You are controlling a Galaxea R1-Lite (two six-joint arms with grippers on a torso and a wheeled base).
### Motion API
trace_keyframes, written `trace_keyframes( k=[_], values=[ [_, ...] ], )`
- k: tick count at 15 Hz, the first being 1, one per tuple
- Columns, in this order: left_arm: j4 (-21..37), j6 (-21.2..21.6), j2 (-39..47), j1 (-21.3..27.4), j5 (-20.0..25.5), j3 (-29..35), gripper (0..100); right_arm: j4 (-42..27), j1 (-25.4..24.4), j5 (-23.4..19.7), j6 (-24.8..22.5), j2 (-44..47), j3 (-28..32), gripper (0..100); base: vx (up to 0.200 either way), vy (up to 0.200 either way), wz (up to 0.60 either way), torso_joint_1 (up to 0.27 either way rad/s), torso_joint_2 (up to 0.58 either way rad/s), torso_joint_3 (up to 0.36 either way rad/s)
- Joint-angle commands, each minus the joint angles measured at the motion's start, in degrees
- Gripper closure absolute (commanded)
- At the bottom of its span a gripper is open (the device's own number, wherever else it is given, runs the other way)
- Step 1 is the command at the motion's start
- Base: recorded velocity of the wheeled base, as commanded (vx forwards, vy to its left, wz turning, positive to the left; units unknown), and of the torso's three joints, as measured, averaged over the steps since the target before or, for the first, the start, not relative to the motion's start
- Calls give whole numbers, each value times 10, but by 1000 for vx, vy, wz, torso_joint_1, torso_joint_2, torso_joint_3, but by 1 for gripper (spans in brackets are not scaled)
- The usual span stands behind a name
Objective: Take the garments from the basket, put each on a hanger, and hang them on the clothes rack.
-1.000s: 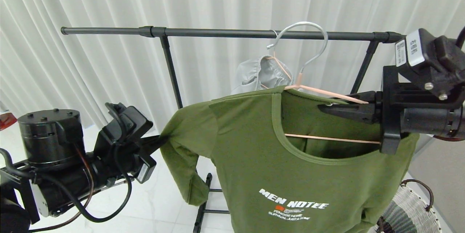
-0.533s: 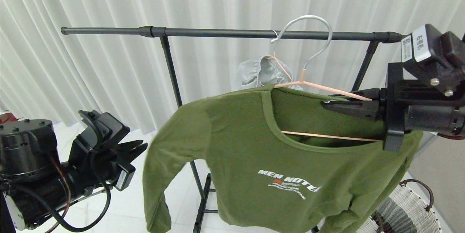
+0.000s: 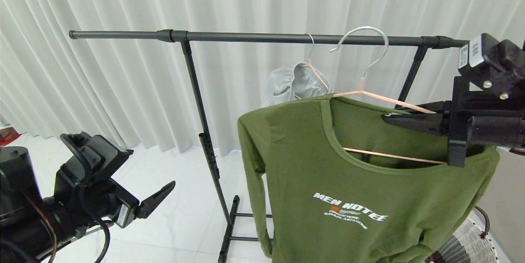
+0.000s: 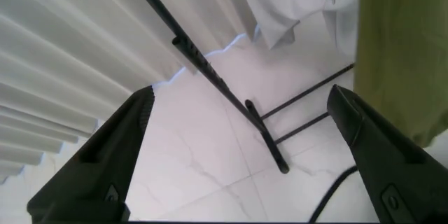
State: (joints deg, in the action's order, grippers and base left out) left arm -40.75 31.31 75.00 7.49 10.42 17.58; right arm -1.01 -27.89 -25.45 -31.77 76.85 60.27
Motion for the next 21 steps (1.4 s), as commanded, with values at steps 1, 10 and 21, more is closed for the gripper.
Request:
trace_keyframes(
  k=[1,10,21],
  values=[
    [-2,2,-21,-1,-2,10,0,-31,47,1,13,-31,-2,100,0,0,0,0,0,0],
    [-3,0,-19,-3,-38,17,0,-210,307,3,36,-157,-44,100,0,0,0,0,0,0],
    [-2,-70,2,28,-87,62,0,-138,384,66,109,-116,-43,100,0,0,0,0,0,0]
  ],
)
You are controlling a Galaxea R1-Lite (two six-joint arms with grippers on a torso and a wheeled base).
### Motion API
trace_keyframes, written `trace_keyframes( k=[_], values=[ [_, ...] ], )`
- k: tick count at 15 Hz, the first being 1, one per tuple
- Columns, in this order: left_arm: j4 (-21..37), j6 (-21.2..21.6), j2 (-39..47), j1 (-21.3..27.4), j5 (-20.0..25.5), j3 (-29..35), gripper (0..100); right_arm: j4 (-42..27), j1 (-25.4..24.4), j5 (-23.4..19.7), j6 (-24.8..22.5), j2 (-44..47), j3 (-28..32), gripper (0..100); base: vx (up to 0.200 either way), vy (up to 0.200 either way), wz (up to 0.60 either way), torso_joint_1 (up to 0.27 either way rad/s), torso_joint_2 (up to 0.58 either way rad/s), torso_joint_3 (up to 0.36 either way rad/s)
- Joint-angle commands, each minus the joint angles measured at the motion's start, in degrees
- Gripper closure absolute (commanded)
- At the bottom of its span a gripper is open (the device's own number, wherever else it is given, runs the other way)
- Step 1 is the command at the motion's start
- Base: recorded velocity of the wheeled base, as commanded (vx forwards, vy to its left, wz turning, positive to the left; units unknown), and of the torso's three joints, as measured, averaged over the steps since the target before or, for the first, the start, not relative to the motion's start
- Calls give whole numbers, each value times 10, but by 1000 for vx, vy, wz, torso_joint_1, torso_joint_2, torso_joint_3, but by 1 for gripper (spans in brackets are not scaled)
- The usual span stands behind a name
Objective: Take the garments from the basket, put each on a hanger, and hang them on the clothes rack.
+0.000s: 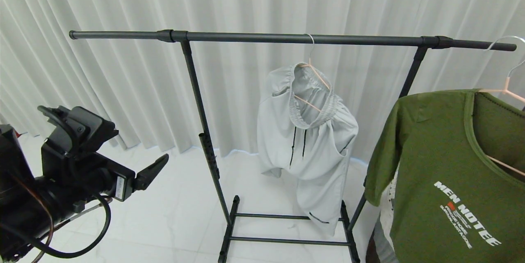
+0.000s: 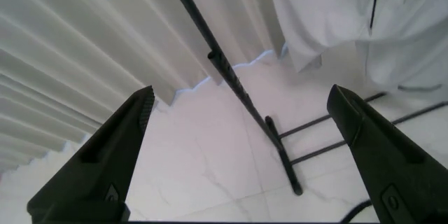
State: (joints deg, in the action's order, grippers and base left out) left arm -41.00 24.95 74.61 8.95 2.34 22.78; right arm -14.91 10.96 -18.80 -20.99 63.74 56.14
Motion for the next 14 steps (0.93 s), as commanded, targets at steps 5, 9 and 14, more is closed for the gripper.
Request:
trace_keyframes(
  k=[5,9,14],
  values=[
    [0,-45,11,60,-70,13,0,37,-23,-3,6,42,1,100,160,0,0,-8,0,6],
    [0,-45,11,61,-70,12,0,52,-25,-2,6,60,1,100,200,0,0,7,0,1],
    [0,-42,12,61,-69,10,0,88,-25,1,16,87,-1,100,200,0,0,1,4,0]
  ],
)
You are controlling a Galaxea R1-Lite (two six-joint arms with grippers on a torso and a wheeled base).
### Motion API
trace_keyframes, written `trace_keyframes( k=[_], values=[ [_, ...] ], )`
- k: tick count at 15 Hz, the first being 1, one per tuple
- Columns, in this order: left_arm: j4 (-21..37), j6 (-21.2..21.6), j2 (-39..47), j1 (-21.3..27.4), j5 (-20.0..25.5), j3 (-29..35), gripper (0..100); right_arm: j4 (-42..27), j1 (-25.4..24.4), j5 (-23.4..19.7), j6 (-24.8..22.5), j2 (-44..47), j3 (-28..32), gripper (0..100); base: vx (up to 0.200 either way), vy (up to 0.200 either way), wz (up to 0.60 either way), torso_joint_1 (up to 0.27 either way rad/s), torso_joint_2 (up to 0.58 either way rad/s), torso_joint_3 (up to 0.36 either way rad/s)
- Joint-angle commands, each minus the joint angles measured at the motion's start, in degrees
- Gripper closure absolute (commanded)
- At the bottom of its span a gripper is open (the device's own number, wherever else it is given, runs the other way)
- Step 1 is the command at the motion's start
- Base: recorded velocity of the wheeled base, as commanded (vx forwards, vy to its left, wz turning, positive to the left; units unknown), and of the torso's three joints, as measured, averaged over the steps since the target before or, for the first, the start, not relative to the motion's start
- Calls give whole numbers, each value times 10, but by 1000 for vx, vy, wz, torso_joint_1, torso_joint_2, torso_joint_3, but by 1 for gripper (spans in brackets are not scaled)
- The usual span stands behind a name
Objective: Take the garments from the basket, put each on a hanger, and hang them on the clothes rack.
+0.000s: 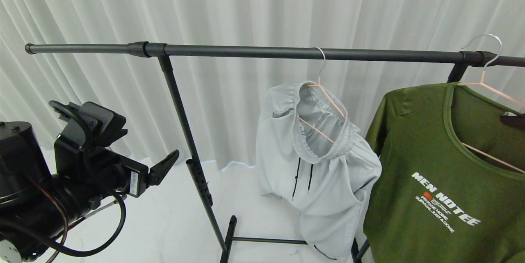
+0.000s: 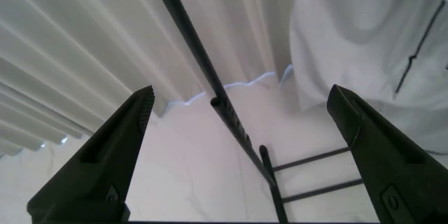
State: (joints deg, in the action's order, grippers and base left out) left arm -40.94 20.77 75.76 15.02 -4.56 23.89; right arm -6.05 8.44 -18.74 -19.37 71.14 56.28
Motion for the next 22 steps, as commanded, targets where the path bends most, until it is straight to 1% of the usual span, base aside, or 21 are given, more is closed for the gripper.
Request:
trace_keyframes(
  k=[1,5,7,11,20,21,22],
  values=[
    [0,0,3,0,1,-2,0,10,0,0,4,19,-2,100,0,0,0,0,0,0],
    [-1,1,1,2,2,1,0,17,0,4,3,53,5,100,0,0,0,0,0,0],
    [-1,1,-4,18,0,-6,0,42,0,5,4,91,9,100,0,0,0,0,0,0],
    [-1,1,-5,20,-1,-9,0,104,-2,23,4,132,12,100,0,0,0,0,0,0],
    [-1,1,-5,21,0,-10,0,117,-3,23,5,162,31,100,0,0,0,0,0,0],
    [-1,1,-5,21,0,-10,0,116,-9,23,8,160,30,0,0,0,0,0,0,0],
    [-1,0,-5,21,0,-10,0,116,-14,23,14,157,29,0,0,0,0,0,0,0]
  ],
)
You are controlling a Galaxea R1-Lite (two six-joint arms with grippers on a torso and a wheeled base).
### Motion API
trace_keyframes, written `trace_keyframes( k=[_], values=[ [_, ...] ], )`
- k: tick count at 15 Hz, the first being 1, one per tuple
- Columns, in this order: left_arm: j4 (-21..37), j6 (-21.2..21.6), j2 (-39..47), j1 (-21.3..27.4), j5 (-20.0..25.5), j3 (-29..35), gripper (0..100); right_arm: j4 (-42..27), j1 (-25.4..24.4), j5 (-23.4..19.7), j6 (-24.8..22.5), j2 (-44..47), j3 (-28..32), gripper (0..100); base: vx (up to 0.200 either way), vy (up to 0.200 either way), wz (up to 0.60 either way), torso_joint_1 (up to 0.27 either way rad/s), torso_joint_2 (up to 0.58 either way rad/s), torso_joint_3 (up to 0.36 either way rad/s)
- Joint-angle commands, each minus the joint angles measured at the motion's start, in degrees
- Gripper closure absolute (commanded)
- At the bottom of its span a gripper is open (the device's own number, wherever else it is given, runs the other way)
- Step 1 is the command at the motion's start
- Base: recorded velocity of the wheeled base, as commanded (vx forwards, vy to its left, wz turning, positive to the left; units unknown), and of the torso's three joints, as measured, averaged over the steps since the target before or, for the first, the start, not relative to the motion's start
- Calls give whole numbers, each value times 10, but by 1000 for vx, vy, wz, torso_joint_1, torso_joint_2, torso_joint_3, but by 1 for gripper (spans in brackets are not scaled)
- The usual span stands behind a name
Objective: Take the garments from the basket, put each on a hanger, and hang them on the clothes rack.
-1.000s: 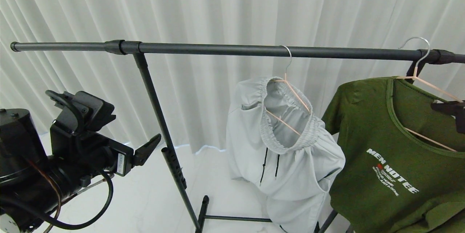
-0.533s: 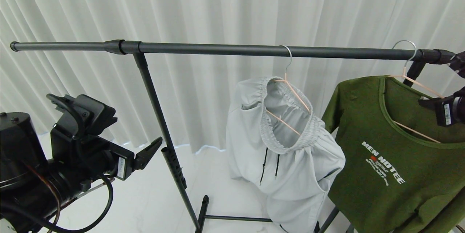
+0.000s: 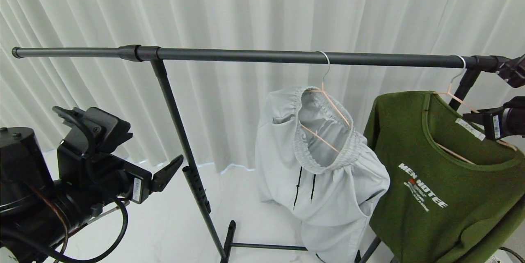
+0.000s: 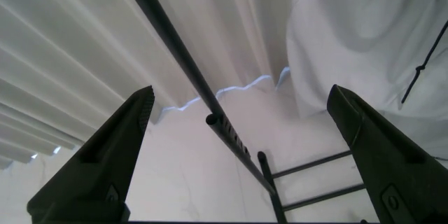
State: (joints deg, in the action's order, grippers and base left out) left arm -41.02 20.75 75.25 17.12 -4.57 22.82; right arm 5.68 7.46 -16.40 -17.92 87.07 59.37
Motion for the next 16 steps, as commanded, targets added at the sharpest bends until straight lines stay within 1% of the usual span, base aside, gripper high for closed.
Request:
trace_keyframes(
  k=[1,3,5,6,8,10,13,15,16],
  values=[
    [0,0,0,0,-1,0,0,-1,-9,0,3,-7,-3,0,0,0,0,0,0,0],
    [0,-4,-8,-2,-1,-2,0,4,-22,-2,15,-30,-14,0,0,0,0,0,0,0],
    [0,-4,-19,-3,-2,-14,0,12,-22,-1,17,-56,-31,0,0,0,0,0,0,0],
    [0,-2,-30,-5,-7,-29,0,12,-21,-2,25,-90,-51,0,0,0,0,0,0,0],
    [0,-2,-45,-6,-33,-37,0,17,-21,-5,49,-147,-84,0,0,0,0,0,0,0],
    [0,-3,-62,-6,-60,-42,0,38,-19,-5,53,-195,-123,0,-200,0,0,-2,2,2],
    [0,2,-108,-6,-80,-65,0,78,-19,-2,50,-258,-187,0,-200,0,0,7,6,2],
    [1,2,-140,-6,-101,-84,0,84,-18,-1,49,-299,-227,0,-200,0,0,-7,0,2],
    [2,3,-172,-6,-119,-110,0,83,-16,-1,50,-338,-261,0,-200,0,0,2,7,2]
  ],
)
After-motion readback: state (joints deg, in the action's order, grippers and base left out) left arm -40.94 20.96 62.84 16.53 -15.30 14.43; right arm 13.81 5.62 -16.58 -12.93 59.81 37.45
